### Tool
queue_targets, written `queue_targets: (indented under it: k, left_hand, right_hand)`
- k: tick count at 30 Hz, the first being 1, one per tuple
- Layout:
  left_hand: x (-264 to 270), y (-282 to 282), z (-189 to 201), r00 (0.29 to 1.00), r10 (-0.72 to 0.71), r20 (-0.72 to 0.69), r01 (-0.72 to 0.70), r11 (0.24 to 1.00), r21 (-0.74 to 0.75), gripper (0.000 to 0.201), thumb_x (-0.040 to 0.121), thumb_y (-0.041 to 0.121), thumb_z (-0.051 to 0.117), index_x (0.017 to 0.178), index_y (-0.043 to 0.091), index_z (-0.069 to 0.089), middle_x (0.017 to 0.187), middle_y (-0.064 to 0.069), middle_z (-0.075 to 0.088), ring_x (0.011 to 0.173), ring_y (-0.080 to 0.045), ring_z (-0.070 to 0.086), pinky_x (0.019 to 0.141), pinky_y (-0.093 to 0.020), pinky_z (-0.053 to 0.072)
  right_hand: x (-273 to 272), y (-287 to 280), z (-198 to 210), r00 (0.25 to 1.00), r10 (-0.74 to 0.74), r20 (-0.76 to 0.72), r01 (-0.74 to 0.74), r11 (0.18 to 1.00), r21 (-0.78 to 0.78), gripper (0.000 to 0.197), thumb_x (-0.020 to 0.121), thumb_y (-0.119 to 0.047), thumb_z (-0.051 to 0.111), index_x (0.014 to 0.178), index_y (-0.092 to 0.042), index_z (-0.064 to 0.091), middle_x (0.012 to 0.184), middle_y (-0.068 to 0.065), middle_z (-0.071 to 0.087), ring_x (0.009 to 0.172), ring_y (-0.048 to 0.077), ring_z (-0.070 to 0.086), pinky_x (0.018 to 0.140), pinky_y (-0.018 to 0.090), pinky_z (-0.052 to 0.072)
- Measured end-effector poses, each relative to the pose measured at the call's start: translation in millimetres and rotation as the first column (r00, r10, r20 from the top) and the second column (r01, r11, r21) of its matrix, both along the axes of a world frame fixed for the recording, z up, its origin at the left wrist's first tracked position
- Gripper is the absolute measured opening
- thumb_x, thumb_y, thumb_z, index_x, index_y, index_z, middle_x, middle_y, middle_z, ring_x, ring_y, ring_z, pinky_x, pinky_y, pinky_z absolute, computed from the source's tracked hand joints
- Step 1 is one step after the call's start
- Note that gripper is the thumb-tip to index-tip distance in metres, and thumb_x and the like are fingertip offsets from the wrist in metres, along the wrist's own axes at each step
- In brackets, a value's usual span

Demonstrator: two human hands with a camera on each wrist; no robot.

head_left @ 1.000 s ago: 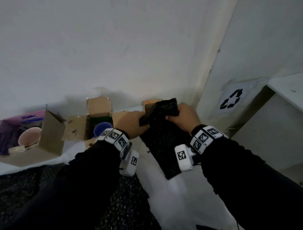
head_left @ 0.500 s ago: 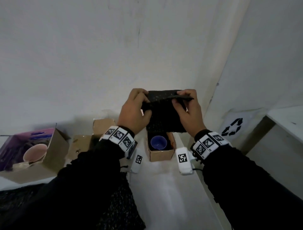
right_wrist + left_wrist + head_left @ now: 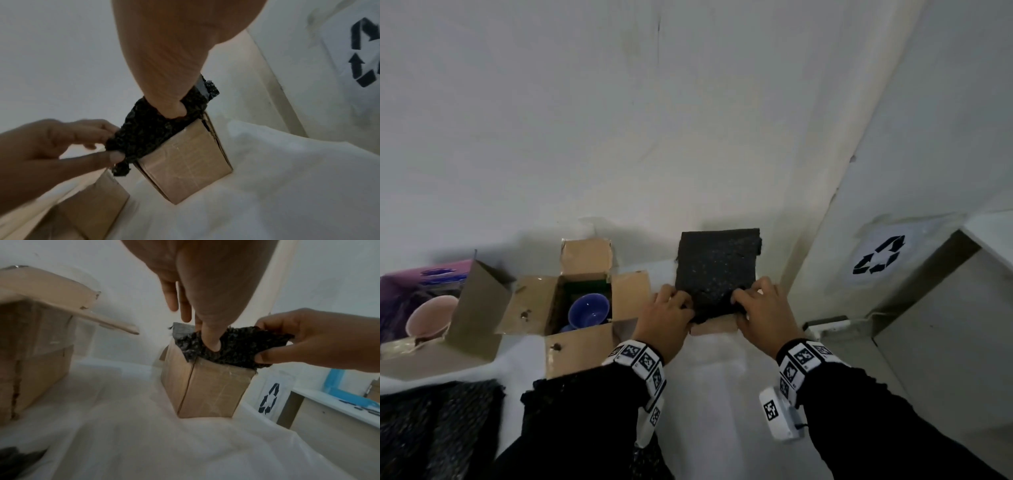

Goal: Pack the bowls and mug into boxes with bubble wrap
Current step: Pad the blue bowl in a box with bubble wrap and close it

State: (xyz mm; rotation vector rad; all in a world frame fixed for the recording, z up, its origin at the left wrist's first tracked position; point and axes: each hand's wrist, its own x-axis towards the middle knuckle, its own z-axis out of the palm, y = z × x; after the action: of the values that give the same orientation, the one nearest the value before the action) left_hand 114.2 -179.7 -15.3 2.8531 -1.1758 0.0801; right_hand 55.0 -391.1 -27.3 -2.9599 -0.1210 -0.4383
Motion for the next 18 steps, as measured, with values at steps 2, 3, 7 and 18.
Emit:
queue_targets:
  k: [2,3,7,18]
  left_hand:
    - [2,-7,-2,0.999,-0.029,0.041,0.026,0.997,0.074,0.025,0.091,0.028,0.051,0.114,0.026,0.064,0.121,0.005,0.057,0.118,-0.022,0.042,0.1,-0.035,0.033]
    - [4,-10,-3,0.998,-0.04,0.04,0.036,0.995,0.095,0.025,0.09,0.025,0.051,0.112,0.026,0.062,0.118,0.005,0.059,0.116,-0.021,0.045,0.102,-0.034,0.031]
    - [11,-18,-6,0.999,-0.052,-0.016,0.053,0.993,0.102,0.029,0.089,0.042,0.047,0.105,0.024,0.061,0.109,0.004,0.064,0.112,-0.02,0.053,0.111,-0.038,0.021]
    - [18,-13,-1,0.992,-0.05,-0.116,0.088,0.934,0.347,0.04,0.081,0.015,0.051,0.116,0.032,0.059,0.117,0.008,0.059,0.121,-0.016,0.045,0.114,-0.052,0.005]
  right_hand:
    - [6,2,-3,0.997,0.06,-0.043,-0.061,0.998,-0.029,0.032,0.065,-0.014,0.067,0.094,-0.021,0.056,0.074,-0.001,0.064,0.077,0.028,0.056,0.064,0.036,0.042]
    - [9,4,-3,0.993,0.094,-0.07,-0.096,0.995,-0.024,0.029,0.067,-0.015,0.064,0.095,-0.02,0.055,0.074,0.001,0.063,0.073,0.028,0.058,0.063,0.036,0.042]
    - [13,7,-9,0.948,0.16,-0.276,-0.176,0.984,-0.036,0.038,0.078,-0.048,0.053,0.107,-0.023,0.052,0.087,-0.003,0.066,0.081,0.022,0.062,0.096,0.04,0.04]
    - [18,7,-8,0.917,0.096,-0.388,-0.172,0.971,-0.168,0.02,0.09,-0.034,0.056,0.108,-0.032,0.066,0.106,-0.005,0.057,0.108,0.019,0.045,0.097,0.04,0.015]
